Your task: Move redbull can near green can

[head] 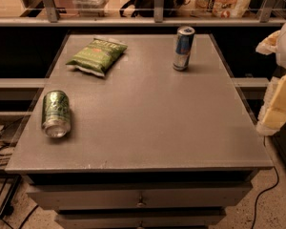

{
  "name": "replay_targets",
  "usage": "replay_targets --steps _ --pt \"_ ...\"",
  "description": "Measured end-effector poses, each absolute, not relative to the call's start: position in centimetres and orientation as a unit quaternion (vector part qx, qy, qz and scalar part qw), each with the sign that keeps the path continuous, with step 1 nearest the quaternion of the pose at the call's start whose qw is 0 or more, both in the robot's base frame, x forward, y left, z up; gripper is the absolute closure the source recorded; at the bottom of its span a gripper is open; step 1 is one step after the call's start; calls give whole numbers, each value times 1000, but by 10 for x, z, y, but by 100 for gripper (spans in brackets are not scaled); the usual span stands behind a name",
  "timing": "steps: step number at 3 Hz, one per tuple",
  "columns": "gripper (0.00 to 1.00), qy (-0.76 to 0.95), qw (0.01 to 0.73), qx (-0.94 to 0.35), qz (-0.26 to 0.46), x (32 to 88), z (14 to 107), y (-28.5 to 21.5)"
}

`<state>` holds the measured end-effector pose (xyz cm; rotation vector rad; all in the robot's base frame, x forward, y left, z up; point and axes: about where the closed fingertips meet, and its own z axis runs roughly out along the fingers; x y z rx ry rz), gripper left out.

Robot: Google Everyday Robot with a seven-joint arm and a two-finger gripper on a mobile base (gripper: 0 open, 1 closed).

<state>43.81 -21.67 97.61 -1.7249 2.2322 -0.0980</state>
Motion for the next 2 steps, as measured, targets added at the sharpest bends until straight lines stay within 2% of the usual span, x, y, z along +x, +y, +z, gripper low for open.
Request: replay_targets --steps 2 --pt "0 778 185 -601 -18 442 977 -214"
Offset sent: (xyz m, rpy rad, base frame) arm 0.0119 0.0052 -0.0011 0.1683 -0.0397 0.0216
